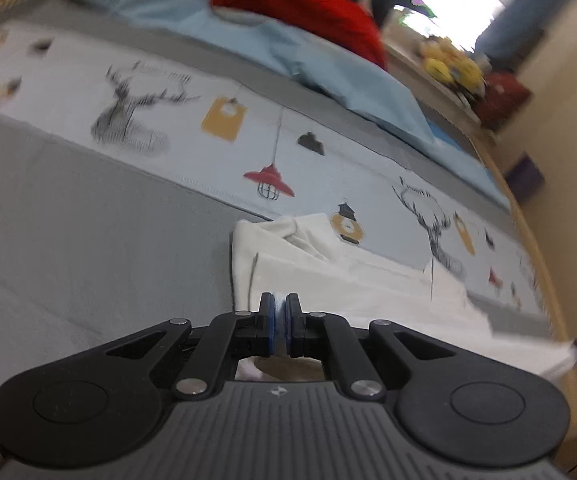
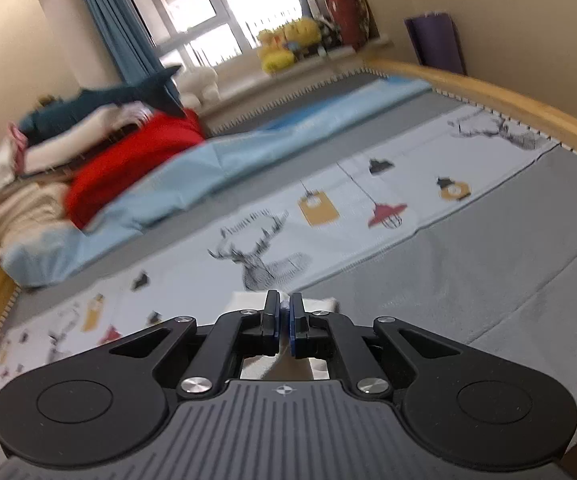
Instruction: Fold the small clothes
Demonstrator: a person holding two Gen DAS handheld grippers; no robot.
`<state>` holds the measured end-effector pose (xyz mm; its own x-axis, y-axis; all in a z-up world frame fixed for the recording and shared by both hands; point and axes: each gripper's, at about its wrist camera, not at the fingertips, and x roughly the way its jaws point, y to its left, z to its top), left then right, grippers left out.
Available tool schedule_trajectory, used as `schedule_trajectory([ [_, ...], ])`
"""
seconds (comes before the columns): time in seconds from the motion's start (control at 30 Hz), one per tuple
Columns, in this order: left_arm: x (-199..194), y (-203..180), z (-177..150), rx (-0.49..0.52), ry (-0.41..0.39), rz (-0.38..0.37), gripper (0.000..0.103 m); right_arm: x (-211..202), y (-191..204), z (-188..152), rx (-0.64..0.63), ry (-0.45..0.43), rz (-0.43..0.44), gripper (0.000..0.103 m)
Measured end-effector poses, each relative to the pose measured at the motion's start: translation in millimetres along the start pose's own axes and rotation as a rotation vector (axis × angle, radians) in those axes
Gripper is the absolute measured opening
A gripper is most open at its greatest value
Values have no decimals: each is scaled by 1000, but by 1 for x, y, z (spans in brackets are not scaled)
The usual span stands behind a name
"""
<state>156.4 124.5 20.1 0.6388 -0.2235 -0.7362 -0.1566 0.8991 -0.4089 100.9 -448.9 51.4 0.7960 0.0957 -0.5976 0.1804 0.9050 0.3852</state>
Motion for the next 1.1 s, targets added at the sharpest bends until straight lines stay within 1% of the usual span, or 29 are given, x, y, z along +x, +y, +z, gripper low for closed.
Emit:
schedule_trajectory([
  [0.1, 9, 1, 5, -23, -3, 20, 5, 25, 1, -15, -18, 35, -48, 3],
  [0.13, 13, 0, 7, -22, 5, 24, 5, 34, 2, -17, -26, 66, -80, 3],
  [0.17, 17, -2, 9, -14, 9, 34, 5, 39, 4, -16, -28, 70, -90, 3],
  [0.3, 28, -9, 15, 34, 5, 95, 5, 49, 16, -6, -89, 20, -85, 3],
  [0.43, 29, -11, 22, 34, -16, 85, 6, 61, 9, -2, -1, 28, -96, 4],
  [0.5, 26, -7, 24, 18, -34, 74, 5, 66, 2, 0, 48, 36, -102, 7],
  [0.53, 23, -5, 24, 7, -35, 67, 6, 68, -2, 0, 67, 38, -116, 7],
  [0.6, 20, 2, 23, -12, -29, 66, 7, 69, -11, -3, 106, 44, -133, 11],
  [0.67, 20, 8, 22, -13, -5, 75, 10, 69, -19, -5, 125, 58, -130, 11],
  [0.73, 23, 12, 19, -1, 34, 81, 17, 71, -22, -10, 95, 77, -128, 12],
  [0.8, 28, 13, 13, 35, 70, 95, 19, 75, -23, -15, 53, 125, -129, 12],
  [0.87, 32, 13, 9, 67, 87, 97, 23, 78, -25, -18, 25, 162, -119, 12],
  [0.93, 37, 12, 5, 83, 98, 93, 30, 82, -24, -22, -19, 203, -115, 12],
  [1.0, 42, 10, 5, 90, 105, 96, 30, 89, -23, -27, -72, 255, -128, 12],
  [1.1, 53, 4, 6, 98, 118, 95, 36, 100, -17, -35, -164, 321, -140, 13],
])
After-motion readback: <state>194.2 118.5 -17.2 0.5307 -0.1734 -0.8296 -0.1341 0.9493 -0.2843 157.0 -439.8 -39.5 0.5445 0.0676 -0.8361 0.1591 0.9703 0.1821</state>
